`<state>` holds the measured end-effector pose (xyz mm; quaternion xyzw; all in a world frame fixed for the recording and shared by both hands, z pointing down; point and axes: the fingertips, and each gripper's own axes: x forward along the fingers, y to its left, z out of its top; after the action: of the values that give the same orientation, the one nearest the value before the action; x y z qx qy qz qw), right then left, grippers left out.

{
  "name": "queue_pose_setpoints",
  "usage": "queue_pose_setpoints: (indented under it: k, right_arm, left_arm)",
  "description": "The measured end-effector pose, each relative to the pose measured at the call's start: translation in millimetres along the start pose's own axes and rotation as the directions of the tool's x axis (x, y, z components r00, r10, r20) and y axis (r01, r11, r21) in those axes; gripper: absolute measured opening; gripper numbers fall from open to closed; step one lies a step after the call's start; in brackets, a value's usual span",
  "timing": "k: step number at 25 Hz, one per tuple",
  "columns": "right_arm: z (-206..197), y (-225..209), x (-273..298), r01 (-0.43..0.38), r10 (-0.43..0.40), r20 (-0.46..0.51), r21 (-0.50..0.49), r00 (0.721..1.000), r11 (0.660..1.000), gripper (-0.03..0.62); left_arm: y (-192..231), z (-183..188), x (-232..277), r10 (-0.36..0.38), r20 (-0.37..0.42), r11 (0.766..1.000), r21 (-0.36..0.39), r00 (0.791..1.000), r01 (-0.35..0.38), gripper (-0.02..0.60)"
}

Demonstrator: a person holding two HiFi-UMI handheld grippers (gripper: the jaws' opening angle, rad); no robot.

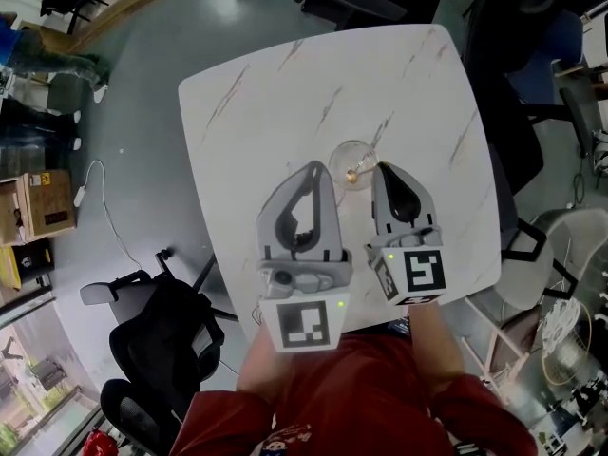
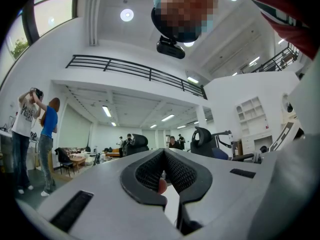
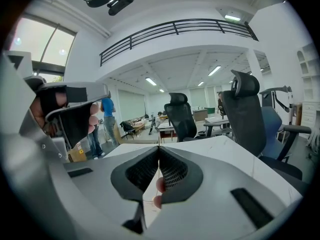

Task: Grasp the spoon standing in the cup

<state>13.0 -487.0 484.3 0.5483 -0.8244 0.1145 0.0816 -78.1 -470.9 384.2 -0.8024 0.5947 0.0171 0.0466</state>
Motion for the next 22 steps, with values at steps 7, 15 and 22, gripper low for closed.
queue_pose_setpoints:
  k: [7, 15, 22]
  right_arm:
    - [12.5, 7.3, -16.3, 0.016, -0.015, 0.032, -0.014, 0.999, 1.000, 0.017]
    - [34.1, 18.2, -42.6, 0.032, -0.029, 0.084, -0.034, 0.996, 0.999, 0.015]
    - [59.4, 26.1, -63.1, 0.048, -0.041, 0.145, -0.049, 0.989, 0.998, 0.017]
  left_arm:
    - [-3.0, 12.3, -16.9, -0.007, 0.015, 1.000, 0.002, 1.000, 0.007, 0.008]
    - [-9.2, 30.9, -42.9, -0.012, 0.035, 1.000, 0.001, 0.999, 0.012, 0.009]
    - [-12.8, 49.7, -60.0, -0.024, 0.057, 1.000, 0.005, 0.998, 0.024, 0.009]
